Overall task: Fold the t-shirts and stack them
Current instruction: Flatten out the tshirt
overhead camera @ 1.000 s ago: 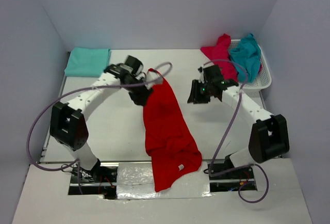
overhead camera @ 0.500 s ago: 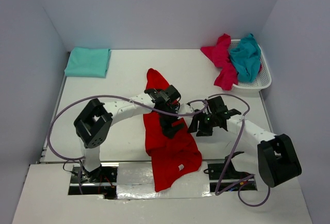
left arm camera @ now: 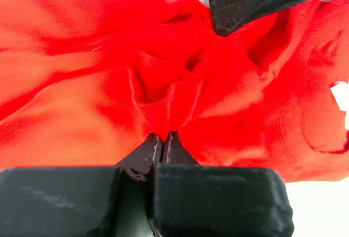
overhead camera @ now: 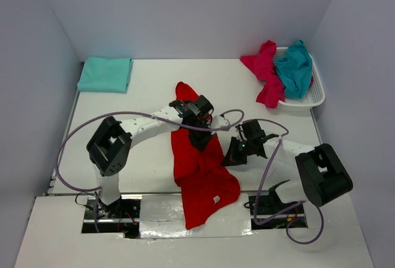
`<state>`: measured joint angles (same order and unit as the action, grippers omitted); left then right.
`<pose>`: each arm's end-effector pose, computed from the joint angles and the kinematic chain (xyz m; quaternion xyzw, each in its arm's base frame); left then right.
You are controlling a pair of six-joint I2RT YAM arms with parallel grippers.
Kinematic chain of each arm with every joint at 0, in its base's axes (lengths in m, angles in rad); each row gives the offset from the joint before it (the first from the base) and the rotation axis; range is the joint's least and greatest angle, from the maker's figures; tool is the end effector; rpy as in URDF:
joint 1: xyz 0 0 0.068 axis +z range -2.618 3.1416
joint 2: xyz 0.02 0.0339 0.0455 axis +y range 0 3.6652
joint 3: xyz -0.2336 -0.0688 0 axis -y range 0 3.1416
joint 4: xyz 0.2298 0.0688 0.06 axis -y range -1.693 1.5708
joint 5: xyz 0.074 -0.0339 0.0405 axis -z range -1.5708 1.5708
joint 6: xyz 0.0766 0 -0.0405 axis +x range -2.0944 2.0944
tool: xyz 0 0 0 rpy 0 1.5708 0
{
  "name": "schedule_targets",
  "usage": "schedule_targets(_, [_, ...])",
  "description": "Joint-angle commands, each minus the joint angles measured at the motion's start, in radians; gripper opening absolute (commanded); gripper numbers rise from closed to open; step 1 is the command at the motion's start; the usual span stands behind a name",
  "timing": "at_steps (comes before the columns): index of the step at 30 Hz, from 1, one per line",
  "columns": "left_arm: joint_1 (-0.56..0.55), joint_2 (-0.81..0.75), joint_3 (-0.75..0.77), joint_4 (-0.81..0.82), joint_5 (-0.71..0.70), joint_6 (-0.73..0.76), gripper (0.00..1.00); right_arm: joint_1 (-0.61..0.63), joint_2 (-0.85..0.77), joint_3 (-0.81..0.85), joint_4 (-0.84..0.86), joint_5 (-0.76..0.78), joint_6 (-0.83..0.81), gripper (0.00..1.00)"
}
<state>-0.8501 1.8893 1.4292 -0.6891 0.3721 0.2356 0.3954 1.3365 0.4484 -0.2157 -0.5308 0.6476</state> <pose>0.2333 -0.3078 0.1544 0.5296 0.8028 -0.2346 0.1413 0.1884 0.1207 0.0752 0.0579 0.9390 0.3325 0.0665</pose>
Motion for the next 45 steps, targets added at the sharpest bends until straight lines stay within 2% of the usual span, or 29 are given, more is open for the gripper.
schedule_targets(1, [0.098,-0.117,0.066,-0.062,0.033,0.021,0.0,-0.052,0.021,0.093,0.087,-0.001,-0.015,0.0])
schedule_targets(2, [0.127,-0.146,0.066,-0.081,0.037,0.019,0.0,-0.109,0.041,0.131,0.06,-0.006,-0.049,0.0])
schedule_targets(4, [0.253,-0.179,0.06,-0.09,0.063,0.016,0.0,-0.168,0.091,0.287,0.021,-0.011,-0.097,0.0])
schedule_targets(7, [0.452,-0.242,0.05,-0.095,0.088,-0.004,0.0,-0.225,0.281,0.6,-0.111,0.018,-0.199,0.0])
schedule_targets(8, [0.503,-0.272,0.031,-0.09,0.093,-0.01,0.0,-0.228,0.396,0.693,-0.193,0.028,-0.221,0.0])
schedule_targets(9, [0.599,-0.288,0.017,-0.07,0.096,-0.022,0.0,-0.231,0.455,0.869,-0.23,0.041,-0.253,0.0])
schedule_targets(11, [0.72,-0.34,-0.045,-0.047,0.087,-0.027,0.0,-0.234,0.617,1.037,-0.33,0.066,-0.267,0.0])
schedule_targets(12, [0.752,-0.352,-0.068,-0.038,0.087,-0.025,0.0,-0.24,0.671,1.196,-0.362,0.093,-0.275,0.14])
schedule_targets(13, [0.781,-0.37,-0.094,-0.026,0.094,-0.021,0.0,-0.242,0.717,1.272,-0.423,0.107,-0.275,0.33])
schedule_targets(14, [0.81,-0.378,-0.145,-0.023,0.097,-0.007,0.0,-0.244,0.81,1.432,-0.454,0.13,-0.281,0.6])
schedule_targets(16, [0.819,-0.391,-0.218,-0.012,0.082,0.01,0.0,-0.247,0.933,1.603,-0.573,0.149,-0.293,0.79])
schedule_targets(17, [0.819,-0.394,-0.242,-0.006,0.08,0.019,0.0,-0.248,0.958,1.756,-0.618,0.164,-0.298,0.88])
schedule_targets(18, [0.819,-0.4,-0.262,0.009,0.082,0.019,0.0,-0.248,0.967,1.811,-0.676,0.204,-0.315,0.99])
schedule_targets(19, [0.821,-0.403,-0.291,0.017,0.086,0.018,0.0,-0.248,0.942,1.834,-0.689,0.233,-0.325,1.0])
schedule_targets(21, [0.821,-0.409,-0.312,0.02,0.1,0.011,0.0,-0.247,0.853,1.727,-0.653,0.303,-0.348,1.0])
schedule_targets(22, [0.821,-0.41,-0.323,0.02,0.114,0.01,0.0,-0.248,0.719,1.643,-0.616,0.361,-0.351,1.0])
schedule_targets(23, [0.821,-0.414,-0.329,0.02,0.12,0.008,0.0,-0.248,0.649,1.437,-0.569,0.374,-0.353,1.0])
schedule_targets(25, [0.819,-0.43,-0.348,0.026,0.126,0.007,0.0,-0.244,0.452,1.229,-0.437,0.361,-0.323,1.0])
schedule_targets(26, [0.821,-0.446,-0.355,0.036,0.126,0.002,0.0,-0.23,0.404,1.046,-0.394,0.342,-0.309,1.0])
schedule_targets(28, [0.821,-0.455,-0.366,0.037,0.119,0.004,0.0,-0.196,0.31,0.847,-0.282,0.33,-0.269,1.0])
schedule_targets(29, [0.821,-0.461,-0.371,0.033,0.116,0.005,0.0,-0.153,0.302,0.81,-0.251,0.333,-0.258,1.0])
schedule_targets(33, [0.821,-0.501,-0.395,0.022,0.103,0.019,0.0,-0.113,0.415,0.774,-0.134,0.247,-0.194,1.0])
schedule_targets(40, [0.823,-0.573,-0.457,0.023,0.071,0.03,0.0,-0.107,0.677,1.006,-0.142,0.154,-0.149,0.95])
schedule_targets(43, [0.829,-0.59,-0.444,0.033,0.057,0.019,0.0,-0.084,0.724,0.985,-0.108,0.069,-0.114,0.89])
schedule_targets(45, [0.839,-0.591,-0.42,0.039,0.057,0.008,0.0,-0.073,0.716,0.949,-0.053,0.016,-0.089,0.57])
